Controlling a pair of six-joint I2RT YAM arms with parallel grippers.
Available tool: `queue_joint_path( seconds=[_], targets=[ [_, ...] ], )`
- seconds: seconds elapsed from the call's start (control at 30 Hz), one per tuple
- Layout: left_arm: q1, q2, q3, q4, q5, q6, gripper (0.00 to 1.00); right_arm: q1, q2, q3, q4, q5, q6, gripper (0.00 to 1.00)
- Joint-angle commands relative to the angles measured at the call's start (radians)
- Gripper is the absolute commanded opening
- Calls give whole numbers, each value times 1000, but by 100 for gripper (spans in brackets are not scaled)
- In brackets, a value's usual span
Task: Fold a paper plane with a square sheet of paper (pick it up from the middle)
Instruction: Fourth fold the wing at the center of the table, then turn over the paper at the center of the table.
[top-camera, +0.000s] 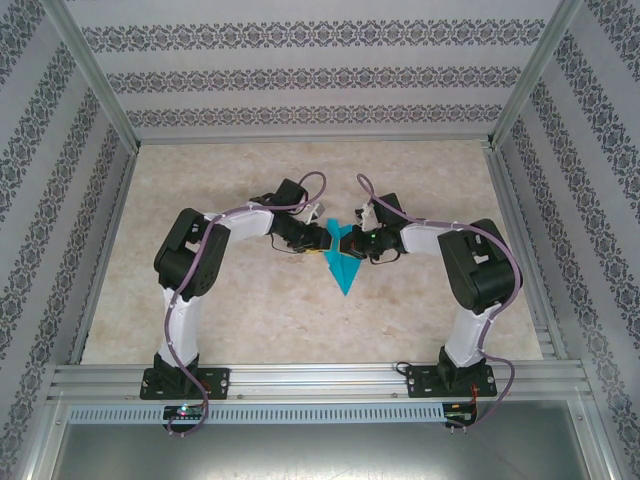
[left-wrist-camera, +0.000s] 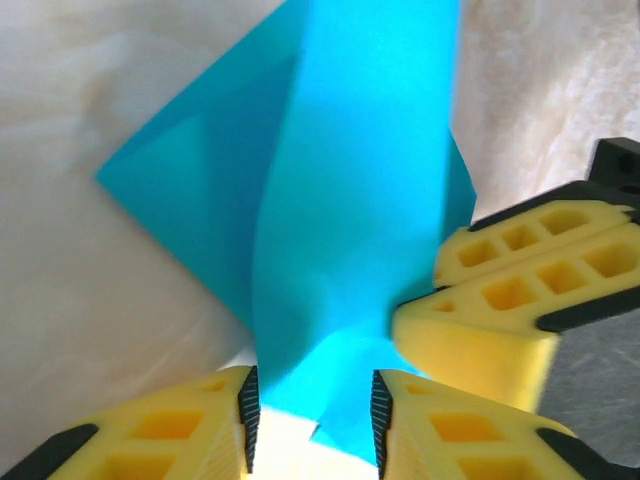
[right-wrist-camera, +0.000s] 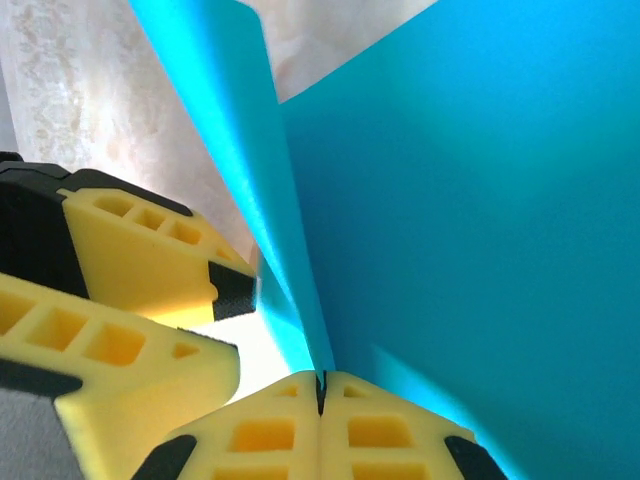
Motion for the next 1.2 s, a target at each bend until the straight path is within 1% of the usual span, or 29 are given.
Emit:
queue_joint_path(
  seconds=[0.0, 0.17, 0.4, 0.5, 0.57, 0.63, 0.73, 0.8, 0.87, 0.9, 1.07, 1.17],
  targets=[
    [11, -85, 11, -77, -84, 32, 43, 9, -70, -26, 35, 8, 18, 0],
    [15, -193, -57, -46, -115, -23, 50, 2, -142, -82, 129, 20, 119, 0],
    [12, -342, -191, 40, -132, -141, 52, -3, -240, -125, 199, 87, 245, 0],
    [10, -396, -253, 90, -114, -191, 53, -3, -265, -131, 245, 95, 292, 0],
    [8, -429, -307, 162, -77, -250, 54, -2, -280, -138, 280, 97, 326, 0],
    [2, -451, -338, 209, -51, -297, 55, -2, -292, -139, 308, 98, 353, 0],
    [-16, -489, -386, 283, -21, -372, 58, -4, -306, -140, 334, 103, 381, 0],
    [-27, -519, -431, 355, -20, -446, 63, -1, -315, -144, 345, 109, 393, 0],
    [-40, -548, -470, 415, -30, -502, 64, 0, -324, -150, 365, 114, 410, 0],
    [-48, -556, -477, 426, -37, -518, 69, 1, -324, -154, 377, 114, 419, 0],
    [-89, -557, -496, 475, -43, -580, 70, 3, -328, -176, 451, 113, 475, 0],
    [-106, -548, -525, 580, -25, -648, 70, 5, -333, -187, 488, 115, 499, 0]
  ],
)
